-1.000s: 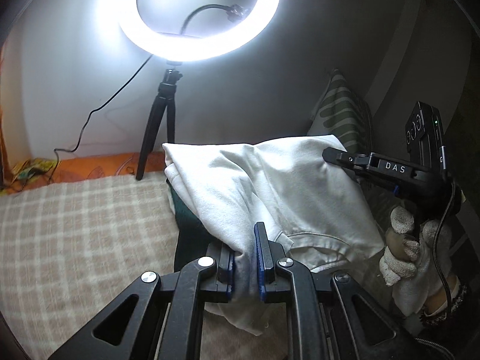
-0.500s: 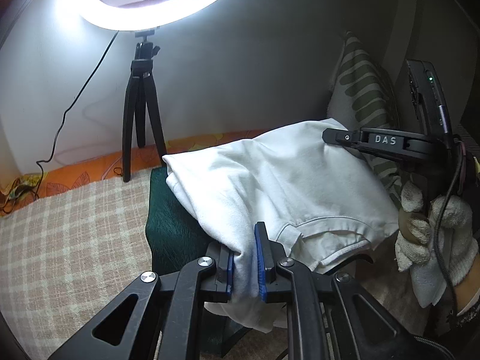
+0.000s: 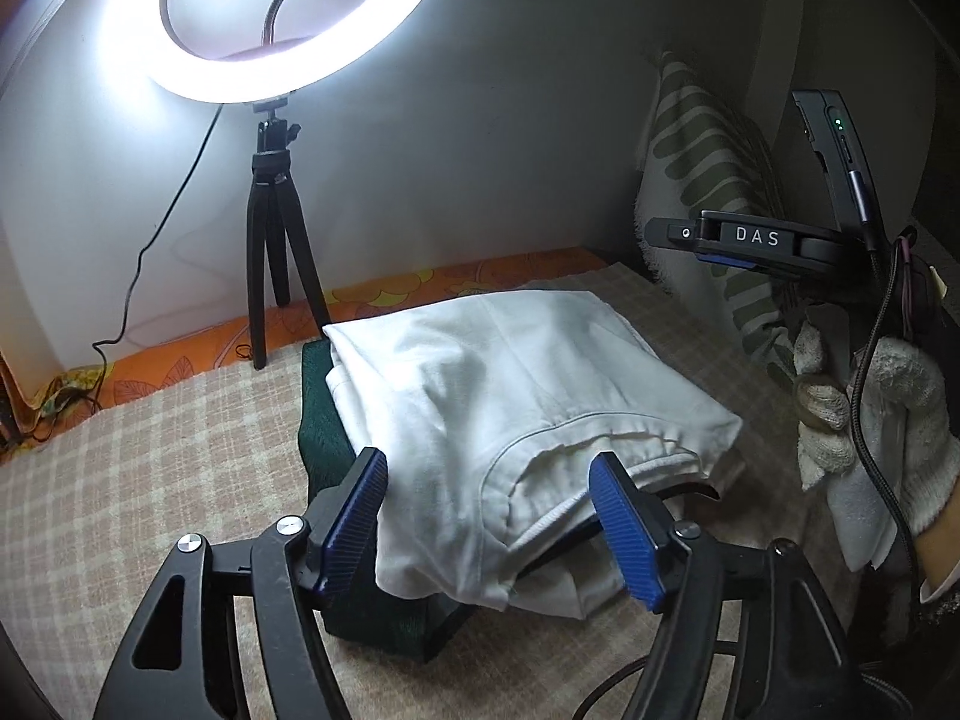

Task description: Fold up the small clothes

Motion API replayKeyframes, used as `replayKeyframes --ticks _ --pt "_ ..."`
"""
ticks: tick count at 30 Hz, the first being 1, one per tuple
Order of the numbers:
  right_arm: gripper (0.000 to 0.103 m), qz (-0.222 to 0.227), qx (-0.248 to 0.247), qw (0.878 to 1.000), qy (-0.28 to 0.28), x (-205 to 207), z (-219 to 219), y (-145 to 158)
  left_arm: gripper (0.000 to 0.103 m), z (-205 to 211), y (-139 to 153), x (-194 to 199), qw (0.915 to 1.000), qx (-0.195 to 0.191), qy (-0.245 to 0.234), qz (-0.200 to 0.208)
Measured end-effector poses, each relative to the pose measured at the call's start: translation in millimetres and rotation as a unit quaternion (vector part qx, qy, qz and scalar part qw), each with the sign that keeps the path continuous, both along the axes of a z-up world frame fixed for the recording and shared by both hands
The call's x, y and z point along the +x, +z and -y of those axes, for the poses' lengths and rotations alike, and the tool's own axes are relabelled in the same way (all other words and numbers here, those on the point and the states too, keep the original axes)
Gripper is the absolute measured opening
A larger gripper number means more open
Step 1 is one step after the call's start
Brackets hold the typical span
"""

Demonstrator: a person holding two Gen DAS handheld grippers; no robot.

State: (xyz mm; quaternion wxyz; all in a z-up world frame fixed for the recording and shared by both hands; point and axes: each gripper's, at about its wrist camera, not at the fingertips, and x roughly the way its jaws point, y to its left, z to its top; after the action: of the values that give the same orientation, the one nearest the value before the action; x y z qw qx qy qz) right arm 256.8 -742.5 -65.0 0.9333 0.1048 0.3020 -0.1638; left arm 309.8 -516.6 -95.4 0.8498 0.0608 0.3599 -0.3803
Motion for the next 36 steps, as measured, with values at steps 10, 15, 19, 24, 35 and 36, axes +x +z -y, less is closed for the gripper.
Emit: replayKeyframes --ticks 10,15,19,24,35,36 --pt "0.061 0.023 -0.003 1.0 0.01 -56 -37 48 0.085 -39 55 -54 0.999 -0.023 0.004 0.038" --pt "0.063 0.031 -0.014 0.999 0.017 -93 -63 69 0.092 -64 79 -88 0.998 -0.028 0.008 0.055" --pt "0.077 0.046 -0.018 0.998 0.023 -126 -84 84 0.097 -85 94 -115 0.9971 -0.03 0.009 0.07" --pt "0.079 0.053 -0.027 0.998 0.029 -163 -113 96 0.101 -113 107 -145 0.9967 -0.033 0.017 0.073" --pt "0.103 0.07 -0.055 0.994 0.06 -234 -186 97 0.102 -165 119 -211 0.9945 -0.035 0.041 0.09" --pt "0.103 0.071 -0.064 0.994 0.061 -242 -195 95 0.102 -168 119 -217 0.9944 -0.035 0.042 0.091"
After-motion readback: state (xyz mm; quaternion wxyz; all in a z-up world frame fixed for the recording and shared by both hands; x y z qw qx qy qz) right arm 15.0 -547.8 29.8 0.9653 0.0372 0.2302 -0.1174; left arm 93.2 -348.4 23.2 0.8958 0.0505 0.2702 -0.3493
